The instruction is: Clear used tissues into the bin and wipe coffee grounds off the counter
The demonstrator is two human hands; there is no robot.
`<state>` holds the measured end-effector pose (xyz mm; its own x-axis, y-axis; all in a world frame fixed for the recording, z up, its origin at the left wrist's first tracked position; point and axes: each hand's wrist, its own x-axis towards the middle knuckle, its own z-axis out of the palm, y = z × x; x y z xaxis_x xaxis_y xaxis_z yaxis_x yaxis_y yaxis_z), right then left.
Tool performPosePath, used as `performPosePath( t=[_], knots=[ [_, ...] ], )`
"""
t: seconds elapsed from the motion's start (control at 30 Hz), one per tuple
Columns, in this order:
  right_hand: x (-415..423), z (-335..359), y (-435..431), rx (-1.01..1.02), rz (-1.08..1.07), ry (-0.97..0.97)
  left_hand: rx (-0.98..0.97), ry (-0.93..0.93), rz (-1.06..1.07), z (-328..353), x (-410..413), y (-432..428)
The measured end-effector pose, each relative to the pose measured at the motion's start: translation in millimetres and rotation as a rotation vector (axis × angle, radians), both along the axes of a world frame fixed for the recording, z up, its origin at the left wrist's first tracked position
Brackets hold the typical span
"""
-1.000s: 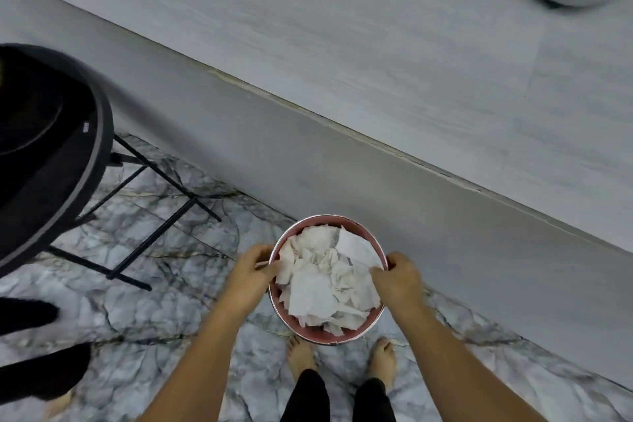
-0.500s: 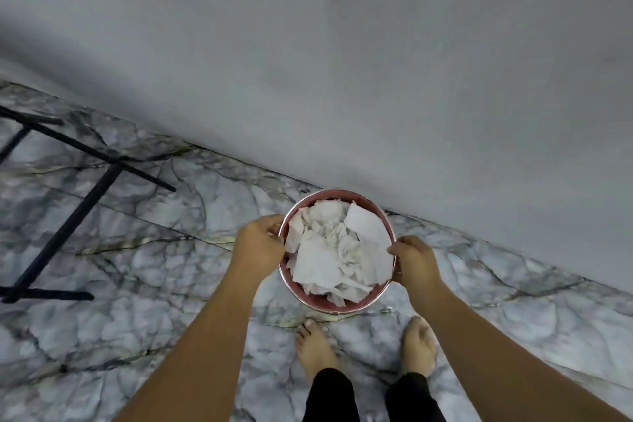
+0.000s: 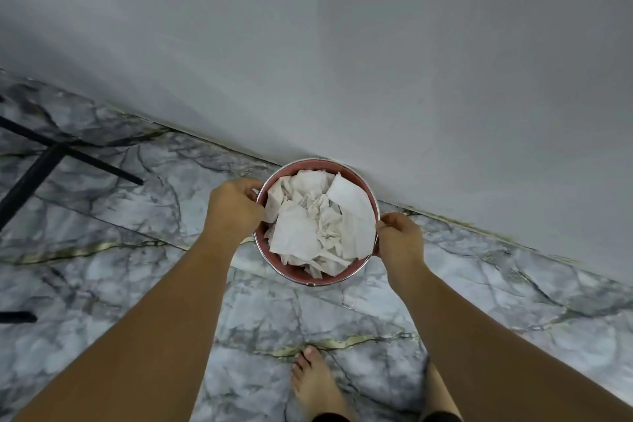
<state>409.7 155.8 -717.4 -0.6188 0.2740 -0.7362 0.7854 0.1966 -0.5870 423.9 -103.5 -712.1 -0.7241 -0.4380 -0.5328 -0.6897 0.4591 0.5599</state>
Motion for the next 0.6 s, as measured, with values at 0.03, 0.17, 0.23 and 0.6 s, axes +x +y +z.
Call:
performPosePath(
  t=[0.03,0.17,0.23,0.6],
  knots=[
    [-0.7,-0.8,0.0,-0.004,-0.007,-0.005,0.000,-0.001,0.008,-1.5,-0.5,-1.8],
    [-6.4,3.0,1.9,-0.024,-0.027,-0.033,0.008,-0.026,0.046,-2.9,-0.8,-5.9],
    [-8.6,3.9,3.7,-0.030,-0.041,-0.055,-0.001,-0.038,0.057,-3.5,-1.9,-5.3],
    [-11.8,132.4,36.0,-0.039,0.120,-0.175,-0.018,-0.179,-0.016,119.9,23.1,42.3]
  ],
)
